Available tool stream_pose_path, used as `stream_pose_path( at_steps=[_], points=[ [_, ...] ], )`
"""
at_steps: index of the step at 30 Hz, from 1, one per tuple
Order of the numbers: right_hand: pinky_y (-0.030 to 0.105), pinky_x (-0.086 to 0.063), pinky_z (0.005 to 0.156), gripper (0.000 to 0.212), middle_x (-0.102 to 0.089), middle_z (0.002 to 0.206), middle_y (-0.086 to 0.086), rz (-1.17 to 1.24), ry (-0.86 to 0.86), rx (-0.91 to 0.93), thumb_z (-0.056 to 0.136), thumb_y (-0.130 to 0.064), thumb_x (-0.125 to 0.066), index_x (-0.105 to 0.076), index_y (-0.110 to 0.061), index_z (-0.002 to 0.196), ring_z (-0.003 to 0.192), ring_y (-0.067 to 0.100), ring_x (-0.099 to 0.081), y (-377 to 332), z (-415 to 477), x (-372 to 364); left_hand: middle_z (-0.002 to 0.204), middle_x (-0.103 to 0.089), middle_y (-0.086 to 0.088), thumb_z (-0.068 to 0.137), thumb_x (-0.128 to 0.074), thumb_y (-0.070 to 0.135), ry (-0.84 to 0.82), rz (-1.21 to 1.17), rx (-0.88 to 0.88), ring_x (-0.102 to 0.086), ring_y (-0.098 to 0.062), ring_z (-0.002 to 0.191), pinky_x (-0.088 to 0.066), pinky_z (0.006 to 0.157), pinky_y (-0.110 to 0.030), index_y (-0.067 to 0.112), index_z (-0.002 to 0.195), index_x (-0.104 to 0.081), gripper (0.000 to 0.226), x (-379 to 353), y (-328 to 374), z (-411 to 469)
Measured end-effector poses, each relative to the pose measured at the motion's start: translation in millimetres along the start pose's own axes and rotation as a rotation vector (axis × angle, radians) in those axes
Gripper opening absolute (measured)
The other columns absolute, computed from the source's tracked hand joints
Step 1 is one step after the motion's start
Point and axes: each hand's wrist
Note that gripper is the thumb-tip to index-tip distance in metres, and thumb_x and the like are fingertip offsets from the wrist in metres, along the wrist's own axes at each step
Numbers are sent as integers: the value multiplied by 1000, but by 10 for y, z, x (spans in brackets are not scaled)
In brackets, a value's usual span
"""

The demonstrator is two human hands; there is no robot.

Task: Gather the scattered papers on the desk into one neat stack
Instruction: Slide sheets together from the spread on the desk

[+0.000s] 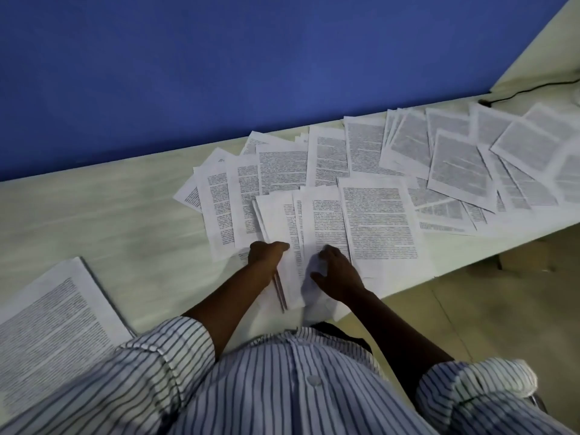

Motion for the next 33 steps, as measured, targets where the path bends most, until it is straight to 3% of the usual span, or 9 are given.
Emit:
stream_pose_path(
  at_steps=[4,7,12,15,17,20,25,29,33],
  points=[
    [34,-40,104,57,-40,151,11,38,8,-6,85,-32,-72,-53,-6,133,136,27,-43,6,-52,-23,95,-73,-17,77,-81,20,-138,-155,8,-69,-28,75,-59,65,-33,-5,111,-67,44,-26,-16,-15],
    [31,-42,97,49,-51,138,12,89,8,-13,85,-28,-72,-57,-6,126,126,28,-52,30,-21,27,90,-73,-12,83,-77,15,-125,23,-111,-65,-24,67,-50,51,-23,0,108,-70,31,-47,-94,-70],
    [34,-46,91,39,-59,123,8,31,260,-75,88,-31,-66,-58,-13,122,113,28,-57,189,57,275,106,-74,-11,85,-73,12,-82,100,-200,-71,-27,90,-60,80,-38,9,117,-70,32,-1,-184,27],
    [47,-47,95,66,-49,133,11,-50,276,-219,84,-47,-68,-45,-10,133,122,32,-49,335,124,420,115,-71,-8,88,-70,8,-67,-16,-198,-67,-24,91,-56,82,-32,6,122,-67,34,-27,-236,14],
    [52,-44,98,83,-43,136,10,-31,149,-319,78,-58,-69,-36,-10,136,128,33,-43,407,179,442,109,-71,-6,90,-68,9,-60,-59,-192,-66,-25,85,-53,69,-28,8,124,-66,34,-99,-256,-31],
    [52,-44,98,81,-43,132,11,-117,69,-337,76,-59,-67,-35,-9,131,126,32,-42,475,235,396,100,-73,-6,90,-69,16,-76,-59,-182,-67,-30,74,-47,49,-25,14,123,-66,33,-216,-315,-8],
    [47,-52,88,61,-43,128,11,-230,31,-276,77,-35,-66,-40,-8,125,119,32,-43,578,390,562,124,-68,-10,90,-67,5,-98,-237,-152,-65,-25,101,-51,87,-33,9,131,-60,42,-388,-331,1],
    [44,-49,87,49,-46,126,13,-220,28,-171,79,-22,-61,-44,-6,122,119,34,-46,766,467,708,125,-67,-12,92,-63,1,-111,-368,-124,-65,-29,107,-51,96,-40,7,132,-59,41,-517,-353,-71],
    [40,-47,87,51,-52,123,13,-144,16,-34,87,-40,-61,-50,-7,123,115,34,-51,1030,583,816,125,-68,-11,93,-63,6,-124,-458,-150,-64,-30,114,-47,103,-47,7,132,-61,39,-680,-467,-93]
  ],
)
Point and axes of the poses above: each hand's wrist, its own z-axis towards the middle knuckle, its own x-axis out of the back of the hand, y = z × x
